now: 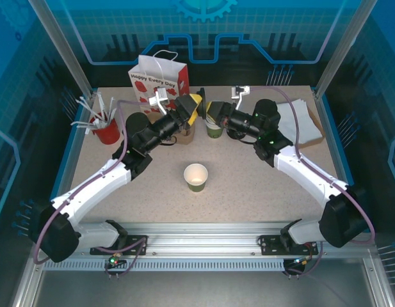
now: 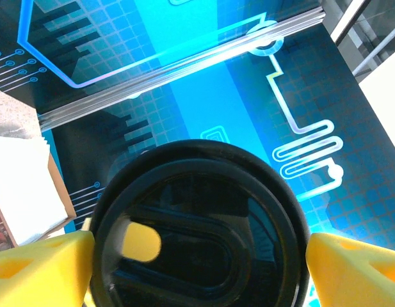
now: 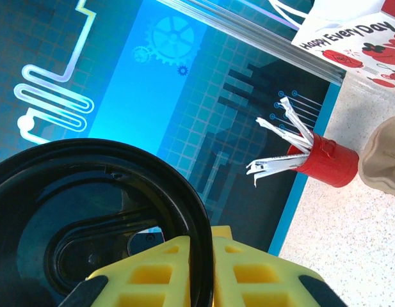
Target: Pack the takeout coffee
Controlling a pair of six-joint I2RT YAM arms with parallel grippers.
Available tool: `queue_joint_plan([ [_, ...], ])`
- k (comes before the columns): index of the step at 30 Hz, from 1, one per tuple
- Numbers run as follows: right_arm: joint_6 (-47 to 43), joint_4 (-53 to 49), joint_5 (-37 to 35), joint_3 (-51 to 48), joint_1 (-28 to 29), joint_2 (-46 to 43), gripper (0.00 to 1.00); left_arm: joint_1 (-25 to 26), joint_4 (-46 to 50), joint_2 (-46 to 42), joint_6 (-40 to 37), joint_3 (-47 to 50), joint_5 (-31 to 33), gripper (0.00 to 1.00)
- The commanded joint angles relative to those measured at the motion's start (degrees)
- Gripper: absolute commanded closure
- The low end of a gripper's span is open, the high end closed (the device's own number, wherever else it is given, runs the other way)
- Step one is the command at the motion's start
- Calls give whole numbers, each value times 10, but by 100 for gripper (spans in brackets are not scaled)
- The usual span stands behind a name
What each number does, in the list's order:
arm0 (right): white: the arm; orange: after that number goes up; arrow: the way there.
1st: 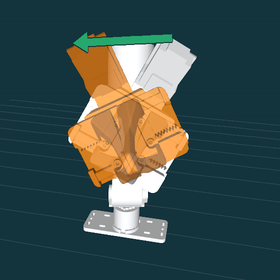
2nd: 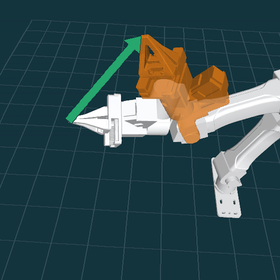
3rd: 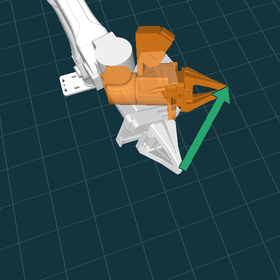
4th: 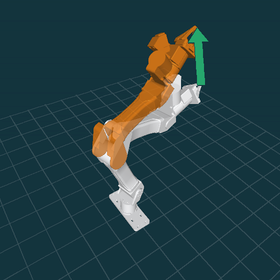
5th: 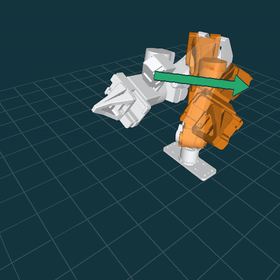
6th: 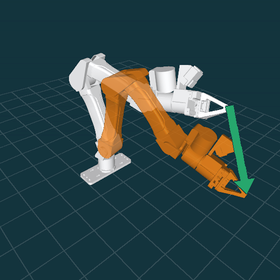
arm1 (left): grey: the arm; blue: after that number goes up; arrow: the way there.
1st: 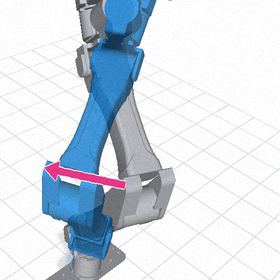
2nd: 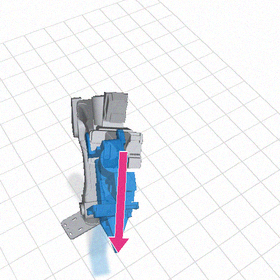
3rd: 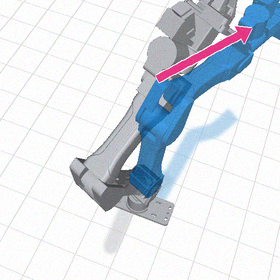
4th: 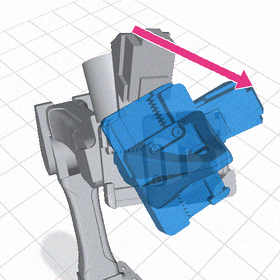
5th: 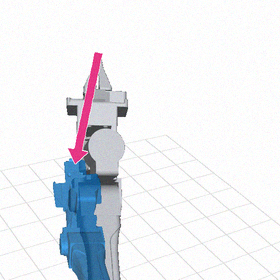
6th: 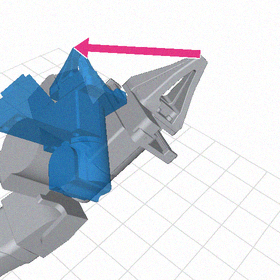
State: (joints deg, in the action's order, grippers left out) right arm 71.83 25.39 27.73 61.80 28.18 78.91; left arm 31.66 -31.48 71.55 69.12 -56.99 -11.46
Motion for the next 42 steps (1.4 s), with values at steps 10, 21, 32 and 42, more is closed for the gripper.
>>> queue_joint_plan([
  [10,-2,21,8,22,12,8,85,-3,-43,9,24,-15,-14,20],
  [21,-7,12,10,41,13,17,84,-3,-41,14,36,-11,-15,22],
  [32,-29,-14,2,31,5,12,72,-5,-38,-9,11,19,20,33],
  [42,-340,-398,-107,15,-53,-98,34,17,191,-96,-268,94,108,35],
])
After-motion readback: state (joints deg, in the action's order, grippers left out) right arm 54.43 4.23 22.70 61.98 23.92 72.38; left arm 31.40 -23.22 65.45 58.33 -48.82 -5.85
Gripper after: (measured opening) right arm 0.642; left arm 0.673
